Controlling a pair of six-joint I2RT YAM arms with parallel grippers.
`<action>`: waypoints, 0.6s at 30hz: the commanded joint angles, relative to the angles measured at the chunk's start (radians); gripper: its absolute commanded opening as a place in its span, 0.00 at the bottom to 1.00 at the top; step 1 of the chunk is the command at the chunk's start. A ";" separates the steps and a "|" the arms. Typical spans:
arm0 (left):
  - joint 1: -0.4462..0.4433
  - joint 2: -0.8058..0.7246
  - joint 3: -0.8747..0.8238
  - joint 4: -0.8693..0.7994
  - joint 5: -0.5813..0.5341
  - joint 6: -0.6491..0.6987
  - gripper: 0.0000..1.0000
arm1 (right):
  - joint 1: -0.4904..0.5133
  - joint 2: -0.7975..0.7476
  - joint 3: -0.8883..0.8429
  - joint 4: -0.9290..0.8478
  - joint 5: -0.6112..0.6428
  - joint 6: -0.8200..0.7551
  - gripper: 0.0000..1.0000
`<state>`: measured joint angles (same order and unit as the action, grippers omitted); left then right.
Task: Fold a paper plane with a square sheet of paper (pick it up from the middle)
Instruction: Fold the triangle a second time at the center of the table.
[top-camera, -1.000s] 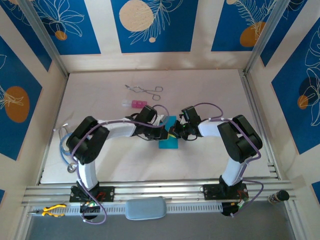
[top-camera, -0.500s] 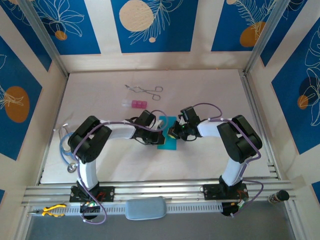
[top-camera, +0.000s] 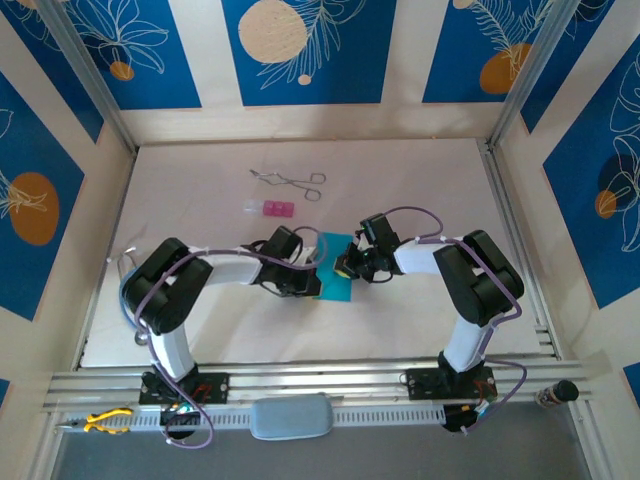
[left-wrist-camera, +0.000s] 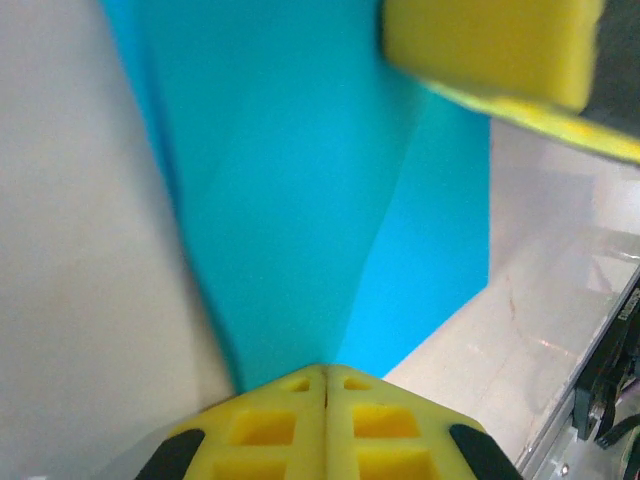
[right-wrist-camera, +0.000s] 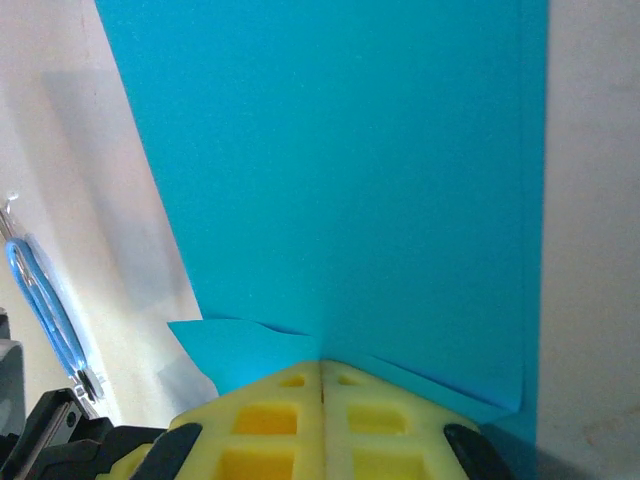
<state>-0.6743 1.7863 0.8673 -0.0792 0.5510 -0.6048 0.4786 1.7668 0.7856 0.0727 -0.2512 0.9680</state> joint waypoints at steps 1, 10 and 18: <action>0.037 -0.080 -0.016 -0.086 0.039 0.007 0.06 | -0.008 0.041 -0.014 -0.108 0.061 -0.023 0.00; 0.064 -0.016 0.119 -0.063 0.100 0.015 0.04 | -0.007 0.041 -0.009 -0.108 0.058 -0.023 0.00; 0.063 0.093 0.158 -0.073 0.094 0.054 0.01 | -0.009 0.041 0.000 -0.107 0.045 -0.029 0.00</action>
<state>-0.6170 1.8484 1.0035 -0.1215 0.6250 -0.5903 0.4778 1.7679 0.7914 0.0631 -0.2520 0.9577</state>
